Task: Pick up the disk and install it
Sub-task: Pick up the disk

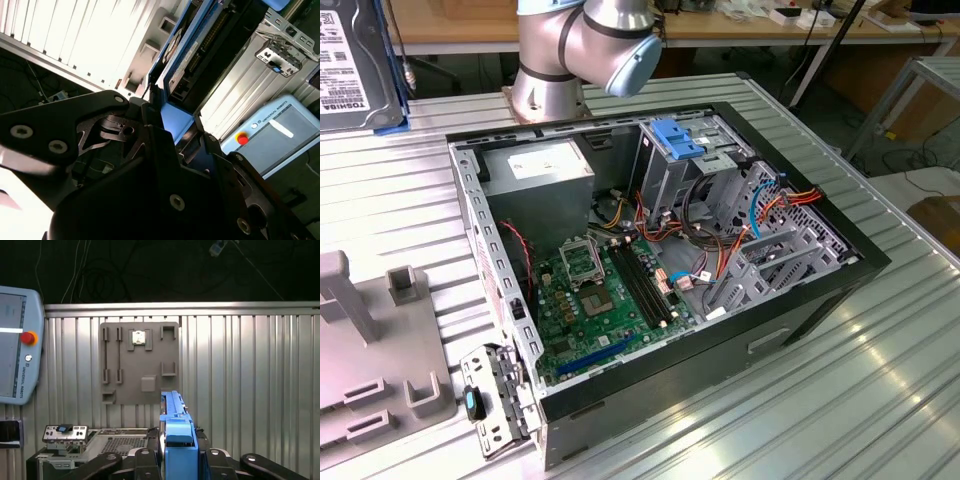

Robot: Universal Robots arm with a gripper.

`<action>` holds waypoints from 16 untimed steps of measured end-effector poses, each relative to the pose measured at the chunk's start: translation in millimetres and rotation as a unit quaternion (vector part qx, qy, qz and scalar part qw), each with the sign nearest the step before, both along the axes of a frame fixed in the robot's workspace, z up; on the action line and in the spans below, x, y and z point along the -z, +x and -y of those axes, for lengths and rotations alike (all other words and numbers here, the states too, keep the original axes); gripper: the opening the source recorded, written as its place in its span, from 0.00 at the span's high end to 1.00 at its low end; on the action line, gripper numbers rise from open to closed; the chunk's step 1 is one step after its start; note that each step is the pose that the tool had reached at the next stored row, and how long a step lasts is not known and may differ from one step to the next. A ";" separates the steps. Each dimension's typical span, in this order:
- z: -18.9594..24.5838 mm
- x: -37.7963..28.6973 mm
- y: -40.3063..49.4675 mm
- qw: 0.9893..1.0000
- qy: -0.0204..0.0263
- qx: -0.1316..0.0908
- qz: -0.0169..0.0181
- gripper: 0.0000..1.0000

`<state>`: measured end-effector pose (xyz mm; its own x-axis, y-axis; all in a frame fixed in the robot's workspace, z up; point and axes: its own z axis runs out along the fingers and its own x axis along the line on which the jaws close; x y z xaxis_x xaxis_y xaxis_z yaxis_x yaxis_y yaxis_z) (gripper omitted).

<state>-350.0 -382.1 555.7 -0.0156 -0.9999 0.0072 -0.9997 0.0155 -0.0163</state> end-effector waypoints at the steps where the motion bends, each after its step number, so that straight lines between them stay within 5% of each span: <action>1: 0.0 0.0 2.2 1.000 0.000 0.000 0.000 0.63; 6: 0.0 0.1 27.7 1.000 0.000 0.000 0.000 0.63; 16: 0.0 -0.1 61.4 1.000 0.000 0.000 0.000 0.63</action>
<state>-288.5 -382.1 555.8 -0.0156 -0.9999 0.0073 -0.9997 0.0155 -0.0162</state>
